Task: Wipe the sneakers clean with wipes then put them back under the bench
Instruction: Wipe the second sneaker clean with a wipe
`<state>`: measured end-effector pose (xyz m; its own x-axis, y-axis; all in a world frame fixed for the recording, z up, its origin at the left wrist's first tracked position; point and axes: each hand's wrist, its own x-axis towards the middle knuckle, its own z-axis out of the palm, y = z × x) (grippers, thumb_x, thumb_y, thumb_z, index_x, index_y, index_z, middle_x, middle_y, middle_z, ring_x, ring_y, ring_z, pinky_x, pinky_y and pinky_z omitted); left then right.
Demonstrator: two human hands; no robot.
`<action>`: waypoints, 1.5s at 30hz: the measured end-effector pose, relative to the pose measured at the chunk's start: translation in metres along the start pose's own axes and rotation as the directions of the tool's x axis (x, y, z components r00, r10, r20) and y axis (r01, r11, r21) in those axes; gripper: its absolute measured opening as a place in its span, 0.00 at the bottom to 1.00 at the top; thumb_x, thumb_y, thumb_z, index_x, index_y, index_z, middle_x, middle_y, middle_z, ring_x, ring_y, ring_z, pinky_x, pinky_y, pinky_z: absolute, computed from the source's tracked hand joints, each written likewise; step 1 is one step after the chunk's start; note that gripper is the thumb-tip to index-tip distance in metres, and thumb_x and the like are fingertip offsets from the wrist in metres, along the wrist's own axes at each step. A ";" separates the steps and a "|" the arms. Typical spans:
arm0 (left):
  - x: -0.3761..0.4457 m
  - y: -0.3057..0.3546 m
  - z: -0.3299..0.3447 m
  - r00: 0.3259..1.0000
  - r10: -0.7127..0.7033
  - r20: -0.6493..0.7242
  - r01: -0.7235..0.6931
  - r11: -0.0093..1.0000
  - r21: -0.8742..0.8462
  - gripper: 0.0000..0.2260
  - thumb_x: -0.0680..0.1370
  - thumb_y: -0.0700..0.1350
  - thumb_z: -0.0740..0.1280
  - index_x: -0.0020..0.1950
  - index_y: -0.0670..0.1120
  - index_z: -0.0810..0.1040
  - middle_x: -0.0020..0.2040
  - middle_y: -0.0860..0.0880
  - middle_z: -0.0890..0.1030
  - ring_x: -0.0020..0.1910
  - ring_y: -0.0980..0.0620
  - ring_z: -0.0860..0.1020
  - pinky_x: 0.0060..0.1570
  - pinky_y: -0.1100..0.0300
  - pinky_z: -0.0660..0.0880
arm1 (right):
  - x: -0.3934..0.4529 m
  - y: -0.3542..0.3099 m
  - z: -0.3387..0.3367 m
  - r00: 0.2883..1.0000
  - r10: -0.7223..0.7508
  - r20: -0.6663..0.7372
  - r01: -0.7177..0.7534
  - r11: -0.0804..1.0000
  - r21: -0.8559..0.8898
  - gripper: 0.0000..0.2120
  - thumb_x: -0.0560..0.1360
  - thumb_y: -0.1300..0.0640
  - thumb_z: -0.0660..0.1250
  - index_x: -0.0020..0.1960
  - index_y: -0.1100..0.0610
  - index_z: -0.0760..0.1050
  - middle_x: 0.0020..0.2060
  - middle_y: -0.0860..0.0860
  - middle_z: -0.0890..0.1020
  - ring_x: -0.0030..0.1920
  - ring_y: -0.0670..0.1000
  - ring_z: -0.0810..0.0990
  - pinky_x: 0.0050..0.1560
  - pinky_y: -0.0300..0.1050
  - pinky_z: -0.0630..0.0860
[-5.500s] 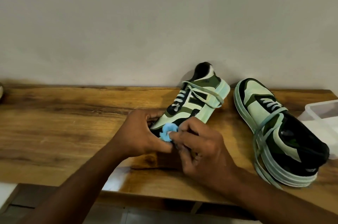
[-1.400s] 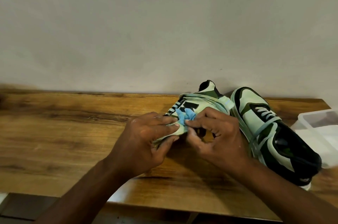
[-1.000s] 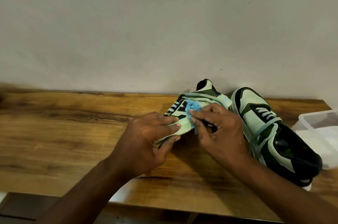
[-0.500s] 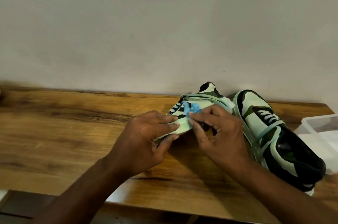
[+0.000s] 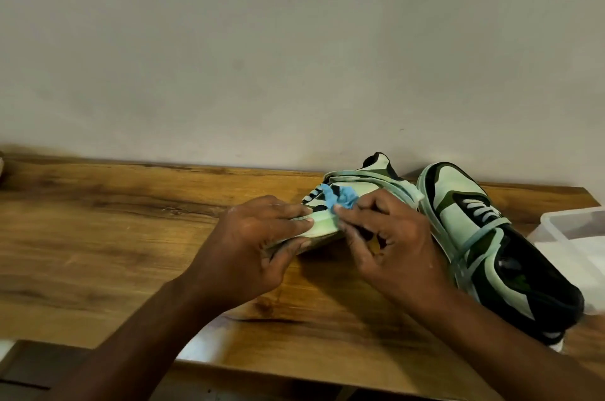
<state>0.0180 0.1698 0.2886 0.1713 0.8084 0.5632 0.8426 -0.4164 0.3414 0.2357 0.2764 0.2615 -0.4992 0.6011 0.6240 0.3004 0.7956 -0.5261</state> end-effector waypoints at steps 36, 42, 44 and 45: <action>0.020 0.024 0.028 0.998 -0.069 0.006 0.067 0.981 0.184 0.14 0.76 0.41 0.77 0.61 0.43 0.86 0.61 0.47 0.84 0.60 0.47 0.81 0.57 0.48 0.81 | 0.004 -0.009 -0.007 0.998 0.058 0.027 -0.055 0.994 -0.091 0.15 0.74 0.58 0.74 0.60 0.54 0.85 0.48 0.47 0.81 0.47 0.47 0.80 0.42 0.47 0.82; 0.024 0.023 0.033 0.995 -0.102 -0.025 0.104 0.980 0.168 0.15 0.73 0.41 0.80 0.58 0.43 0.86 0.59 0.47 0.84 0.58 0.46 0.81 0.54 0.49 0.81 | 0.016 0.004 -0.038 0.917 0.228 -0.326 -0.252 0.967 -0.033 0.12 0.74 0.64 0.74 0.56 0.54 0.85 0.46 0.48 0.82 0.38 0.41 0.79 0.41 0.26 0.72; 0.023 0.024 0.034 0.994 -0.104 -0.027 0.107 0.977 0.184 0.16 0.72 0.41 0.80 0.59 0.43 0.86 0.61 0.45 0.85 0.60 0.45 0.82 0.57 0.49 0.81 | 0.020 0.019 -0.042 0.884 0.312 -0.349 -0.355 0.932 -0.066 0.15 0.75 0.64 0.71 0.60 0.54 0.83 0.49 0.49 0.82 0.41 0.44 0.80 0.45 0.35 0.77; 0.022 0.024 0.033 0.993 -0.110 -0.031 0.114 0.974 0.194 0.16 0.72 0.41 0.81 0.59 0.43 0.87 0.62 0.45 0.85 0.61 0.45 0.83 0.58 0.49 0.81 | 0.020 0.026 -0.042 0.876 0.350 -0.332 -0.402 0.910 -0.102 0.16 0.76 0.64 0.70 0.62 0.55 0.83 0.50 0.51 0.83 0.44 0.46 0.81 0.49 0.39 0.77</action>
<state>0.0586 0.1917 0.2842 0.0616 0.8358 0.5456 0.9397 -0.2328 0.2505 0.2677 0.3122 0.2841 -0.0625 0.8301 0.5541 0.5568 0.4898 -0.6709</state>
